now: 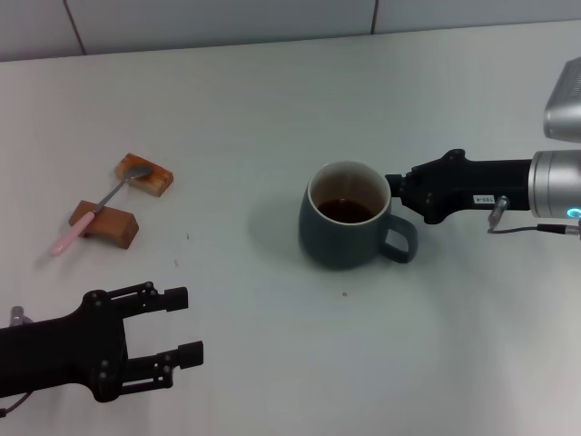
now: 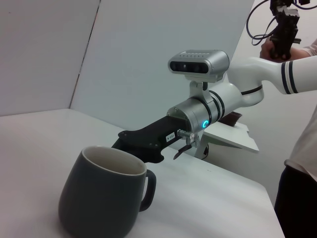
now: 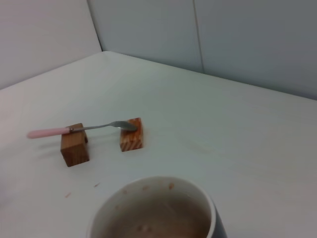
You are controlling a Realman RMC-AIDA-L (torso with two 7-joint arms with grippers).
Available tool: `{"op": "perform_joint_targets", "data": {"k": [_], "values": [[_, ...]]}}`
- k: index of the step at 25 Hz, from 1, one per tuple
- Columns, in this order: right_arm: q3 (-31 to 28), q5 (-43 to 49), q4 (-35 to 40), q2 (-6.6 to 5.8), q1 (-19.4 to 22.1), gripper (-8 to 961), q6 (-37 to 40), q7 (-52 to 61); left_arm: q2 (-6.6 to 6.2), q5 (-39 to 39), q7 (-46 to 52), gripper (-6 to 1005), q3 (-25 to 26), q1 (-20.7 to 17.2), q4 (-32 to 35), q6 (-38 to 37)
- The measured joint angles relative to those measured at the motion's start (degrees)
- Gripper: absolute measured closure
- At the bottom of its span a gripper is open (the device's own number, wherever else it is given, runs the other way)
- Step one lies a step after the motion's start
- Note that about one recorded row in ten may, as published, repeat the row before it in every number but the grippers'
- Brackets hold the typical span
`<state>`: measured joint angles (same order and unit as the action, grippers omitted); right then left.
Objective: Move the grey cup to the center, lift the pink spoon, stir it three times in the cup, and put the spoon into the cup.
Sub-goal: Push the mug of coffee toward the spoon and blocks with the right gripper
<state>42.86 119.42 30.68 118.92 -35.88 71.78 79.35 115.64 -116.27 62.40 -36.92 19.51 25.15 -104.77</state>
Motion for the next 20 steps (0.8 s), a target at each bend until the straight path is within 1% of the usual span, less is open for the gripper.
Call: {"op": "perform_joint_targets", "data": {"k": [12, 20], "values": [[1.9, -0.1, -2.2, 0.07, -2.8, 954, -0.3, 0.0, 0.1, 0.0, 0.0, 261, 0.0, 0.0, 0.0, 0.0], [2.0, -0.1, -3.5, 0.26, -4.6, 954, -0.3, 0.0, 0.11, 0.0, 0.0, 261, 0.0, 0.0, 0.0, 0.0]]}}
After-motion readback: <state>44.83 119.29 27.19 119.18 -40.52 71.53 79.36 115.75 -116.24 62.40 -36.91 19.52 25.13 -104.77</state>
